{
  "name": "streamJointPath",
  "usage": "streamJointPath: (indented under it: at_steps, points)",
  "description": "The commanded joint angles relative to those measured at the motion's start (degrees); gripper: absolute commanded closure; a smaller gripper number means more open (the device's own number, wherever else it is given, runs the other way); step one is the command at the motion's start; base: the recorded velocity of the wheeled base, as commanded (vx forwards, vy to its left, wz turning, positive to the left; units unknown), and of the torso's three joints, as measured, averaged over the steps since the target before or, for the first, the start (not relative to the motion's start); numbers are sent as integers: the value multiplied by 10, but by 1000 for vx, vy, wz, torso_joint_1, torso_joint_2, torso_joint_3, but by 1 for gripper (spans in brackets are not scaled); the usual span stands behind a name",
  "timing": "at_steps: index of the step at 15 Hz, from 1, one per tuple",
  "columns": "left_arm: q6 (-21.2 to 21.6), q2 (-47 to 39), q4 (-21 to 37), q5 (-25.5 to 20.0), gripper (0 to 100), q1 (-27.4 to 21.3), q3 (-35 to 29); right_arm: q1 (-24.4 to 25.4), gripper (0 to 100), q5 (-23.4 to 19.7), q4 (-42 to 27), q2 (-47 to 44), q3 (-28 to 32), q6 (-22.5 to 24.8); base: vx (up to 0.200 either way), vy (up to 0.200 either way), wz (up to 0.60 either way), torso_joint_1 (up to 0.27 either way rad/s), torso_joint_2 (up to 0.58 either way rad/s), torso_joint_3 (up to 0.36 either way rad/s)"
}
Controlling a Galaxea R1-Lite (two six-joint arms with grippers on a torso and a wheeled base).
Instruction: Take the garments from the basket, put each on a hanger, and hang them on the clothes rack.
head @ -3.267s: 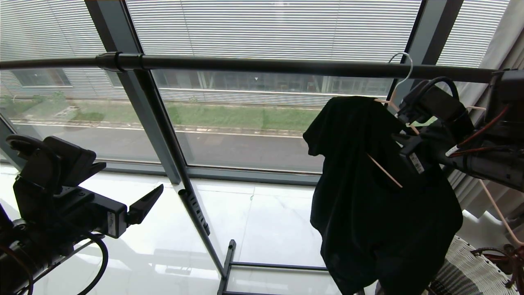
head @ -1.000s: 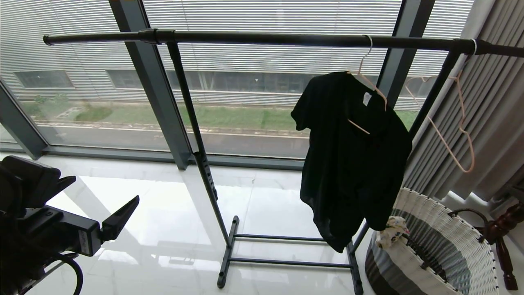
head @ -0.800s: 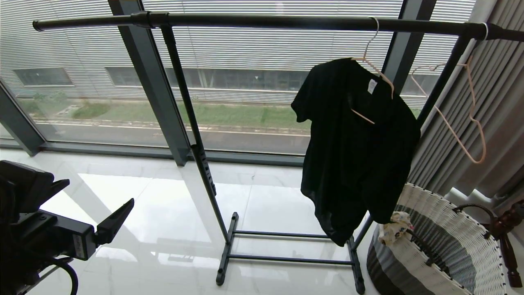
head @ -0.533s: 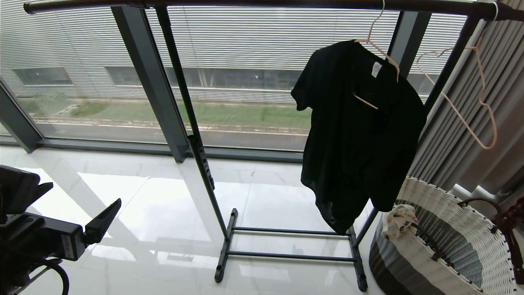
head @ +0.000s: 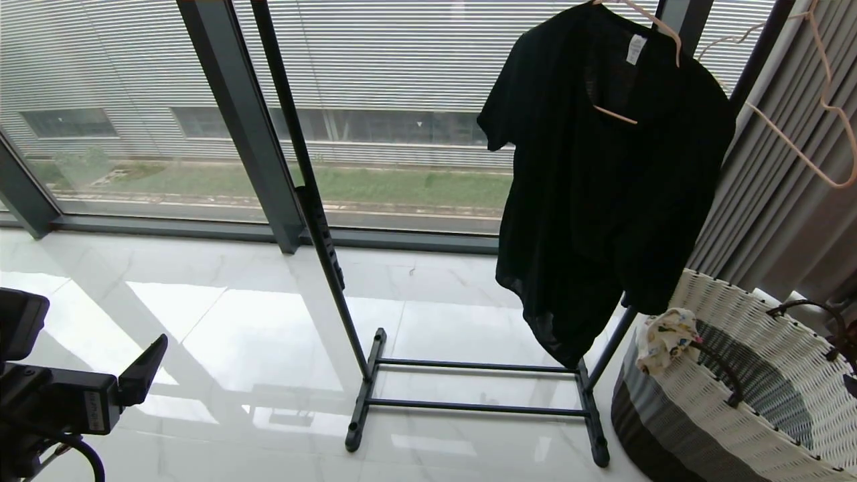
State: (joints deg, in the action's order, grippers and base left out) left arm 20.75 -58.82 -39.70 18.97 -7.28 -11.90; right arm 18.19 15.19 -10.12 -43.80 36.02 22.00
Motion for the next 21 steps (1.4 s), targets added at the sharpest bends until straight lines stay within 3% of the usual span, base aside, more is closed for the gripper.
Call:
streamJointPath:
  at_steps: [1, 7, 16, 19, 21]
  points:
    - [1, -1, 0, 0, 0, 0, 3, 0, 0, 0, 0, 5, -7, 3, 0, 0, 0, -163, 456, 295]
    - [4, 7, 0, -2, 0, -1, 8, 0, 0, 0, 0, 11, -13, 10, 0, 0, 0, -136, 451, 311]
    - [4, 13, 1, -24, 0, -5, 10, 2, 0, -9, 1, 16, -52, 52, 0, -200, 0, -15, 67, 47]
    - [3, 11, 2, -24, 0, -5, 8, 3, 0, -60, 4, -12, -52, 65, 200, 0, 0, 2, -2, 1]
    - [3, 11, 2, -24, 0, -5, 8, 3, 0, -63, 10, -41, -52, 65, 200, 0, 0, -2, 0, 7]
